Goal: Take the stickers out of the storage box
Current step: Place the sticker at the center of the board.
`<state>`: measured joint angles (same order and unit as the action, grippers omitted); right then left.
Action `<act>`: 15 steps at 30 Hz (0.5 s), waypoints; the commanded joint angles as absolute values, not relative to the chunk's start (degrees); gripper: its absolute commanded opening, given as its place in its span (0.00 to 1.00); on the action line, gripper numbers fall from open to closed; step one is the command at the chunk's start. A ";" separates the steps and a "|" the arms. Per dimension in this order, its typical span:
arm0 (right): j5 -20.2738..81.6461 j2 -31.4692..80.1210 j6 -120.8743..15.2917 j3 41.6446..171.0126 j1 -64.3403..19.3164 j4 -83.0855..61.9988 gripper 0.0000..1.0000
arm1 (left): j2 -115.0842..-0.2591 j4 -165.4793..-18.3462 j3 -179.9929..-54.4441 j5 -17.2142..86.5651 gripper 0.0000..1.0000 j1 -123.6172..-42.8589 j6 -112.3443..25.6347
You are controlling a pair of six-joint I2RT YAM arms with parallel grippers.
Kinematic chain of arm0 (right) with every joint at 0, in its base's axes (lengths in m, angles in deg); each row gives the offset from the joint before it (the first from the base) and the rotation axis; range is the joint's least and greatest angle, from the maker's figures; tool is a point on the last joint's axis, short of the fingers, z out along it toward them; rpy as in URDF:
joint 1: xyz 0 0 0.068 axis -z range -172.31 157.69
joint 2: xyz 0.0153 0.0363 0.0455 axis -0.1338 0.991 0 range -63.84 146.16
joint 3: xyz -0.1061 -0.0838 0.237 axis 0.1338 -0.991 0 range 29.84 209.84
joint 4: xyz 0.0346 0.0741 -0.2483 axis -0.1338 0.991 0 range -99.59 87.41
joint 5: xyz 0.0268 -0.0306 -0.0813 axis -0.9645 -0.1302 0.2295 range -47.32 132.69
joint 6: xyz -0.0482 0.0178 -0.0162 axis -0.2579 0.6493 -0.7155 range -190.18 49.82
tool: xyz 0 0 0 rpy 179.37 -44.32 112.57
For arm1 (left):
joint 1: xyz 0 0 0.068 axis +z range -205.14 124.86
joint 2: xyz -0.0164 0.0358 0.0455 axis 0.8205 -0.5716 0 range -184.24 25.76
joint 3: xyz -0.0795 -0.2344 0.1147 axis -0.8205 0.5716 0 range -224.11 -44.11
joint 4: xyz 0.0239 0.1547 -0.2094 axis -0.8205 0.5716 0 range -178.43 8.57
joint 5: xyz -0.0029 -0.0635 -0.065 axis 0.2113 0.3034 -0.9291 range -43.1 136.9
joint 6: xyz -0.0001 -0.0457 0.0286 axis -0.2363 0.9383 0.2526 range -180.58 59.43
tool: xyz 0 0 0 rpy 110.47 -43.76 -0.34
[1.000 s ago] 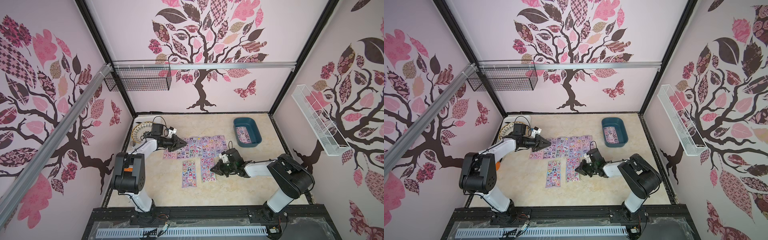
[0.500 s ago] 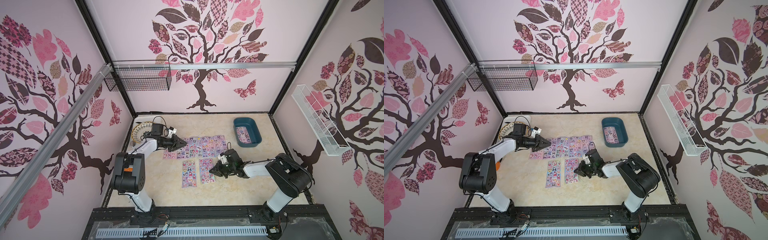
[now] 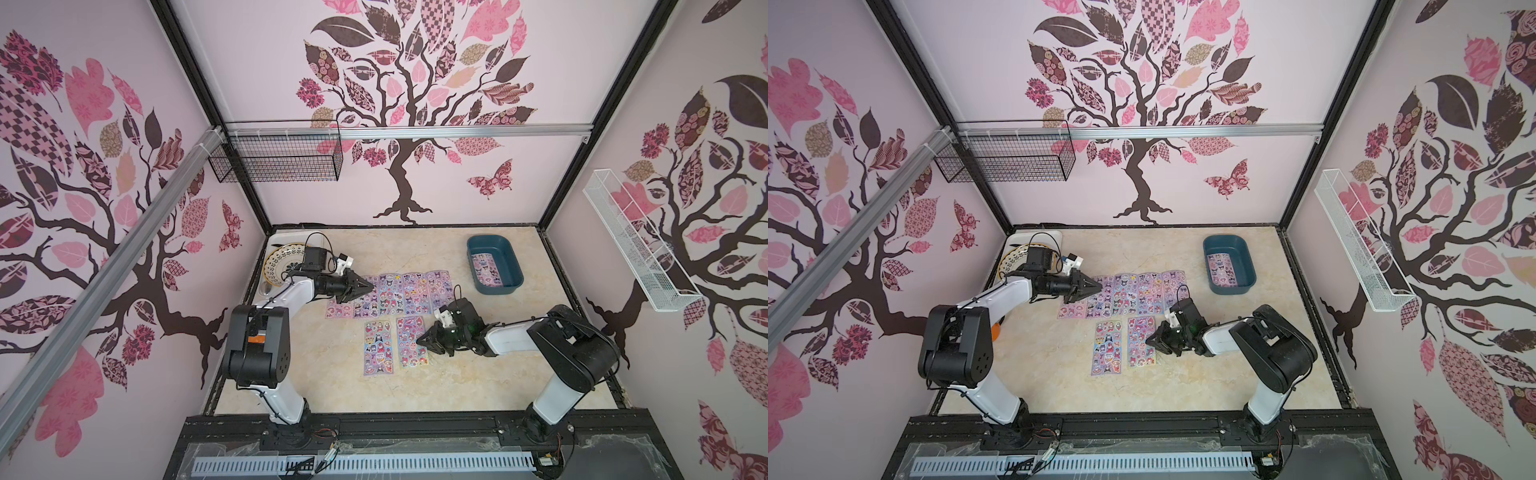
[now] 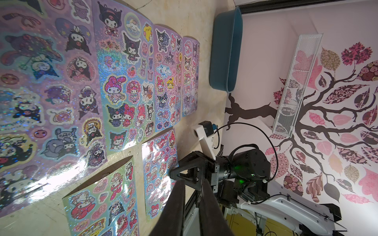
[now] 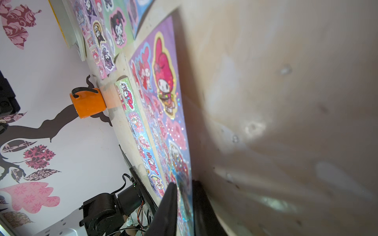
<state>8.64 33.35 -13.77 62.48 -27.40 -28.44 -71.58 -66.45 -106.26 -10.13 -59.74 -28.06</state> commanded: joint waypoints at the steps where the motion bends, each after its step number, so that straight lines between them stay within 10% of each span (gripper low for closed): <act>1: 9.95 33.90 -13.90 62.62 -27.66 -27.87 0.20 | -70.60 -66.68 -106.19 -10.20 0.20 -59.88 -29.32; 15: 11.88 31.47 -16.80 62.01 -27.64 -22.40 0.36 | -70.65 -66.69 -106.20 -10.12 0.20 -59.84 -29.36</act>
<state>8.80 32.52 -15.33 62.48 -27.40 -28.36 -71.58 -66.45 -106.26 -10.13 -59.74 -28.06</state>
